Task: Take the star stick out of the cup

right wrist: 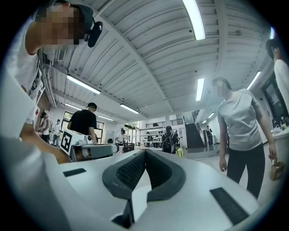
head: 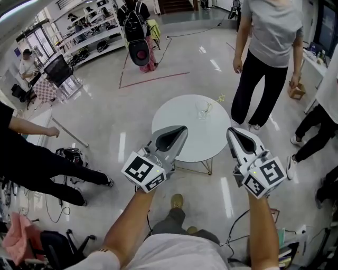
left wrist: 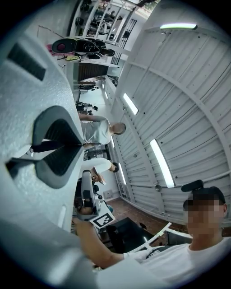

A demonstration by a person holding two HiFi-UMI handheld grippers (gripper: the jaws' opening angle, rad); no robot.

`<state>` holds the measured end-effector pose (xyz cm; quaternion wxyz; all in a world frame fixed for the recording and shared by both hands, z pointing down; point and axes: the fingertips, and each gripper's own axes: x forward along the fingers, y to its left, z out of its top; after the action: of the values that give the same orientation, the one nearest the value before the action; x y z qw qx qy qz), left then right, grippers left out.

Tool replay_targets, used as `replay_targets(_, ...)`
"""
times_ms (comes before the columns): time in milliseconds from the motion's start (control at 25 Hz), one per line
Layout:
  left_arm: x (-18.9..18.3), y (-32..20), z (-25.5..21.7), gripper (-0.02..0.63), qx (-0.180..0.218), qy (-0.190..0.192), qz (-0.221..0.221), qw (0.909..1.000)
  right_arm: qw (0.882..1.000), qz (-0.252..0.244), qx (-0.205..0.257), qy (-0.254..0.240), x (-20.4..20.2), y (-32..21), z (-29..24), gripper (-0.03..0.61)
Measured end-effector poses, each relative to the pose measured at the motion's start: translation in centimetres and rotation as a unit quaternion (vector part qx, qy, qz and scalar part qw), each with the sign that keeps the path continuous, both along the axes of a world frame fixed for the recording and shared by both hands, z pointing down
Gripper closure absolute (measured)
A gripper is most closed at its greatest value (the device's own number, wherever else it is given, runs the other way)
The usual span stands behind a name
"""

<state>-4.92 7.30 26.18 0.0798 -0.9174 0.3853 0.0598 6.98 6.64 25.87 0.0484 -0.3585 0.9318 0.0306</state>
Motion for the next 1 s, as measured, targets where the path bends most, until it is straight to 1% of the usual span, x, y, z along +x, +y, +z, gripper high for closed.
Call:
replay_targets(280,-0.6,-5.6,0.7,0.598,0.0,-0.01,0.02,0.9997,1.0,0.018,-0.006,0.004,-0.9,-5.3,0.5,0.568)
replay_targets(520,-2.2,-11.4,1.1,0.598,-0.002,-0.017,0.046,0.9988,0.999,0.045,-0.011,0.008,-2.5,-10.7,0.6,0.568)
replay_targets(840,-2.5,-17.4,2.9,0.598,-0.012,-0.03,0.087,0.9956,0.996,0.079,-0.021,0.019,-3.8,-16.1,1.8,0.568)
replay_targets(1000,-3.0,-19.2,3.6,0.598,-0.016,-0.039,0.105,0.9936,0.995,0.095,-0.028,0.027,-4.6,-17.8,2.4,0.568)
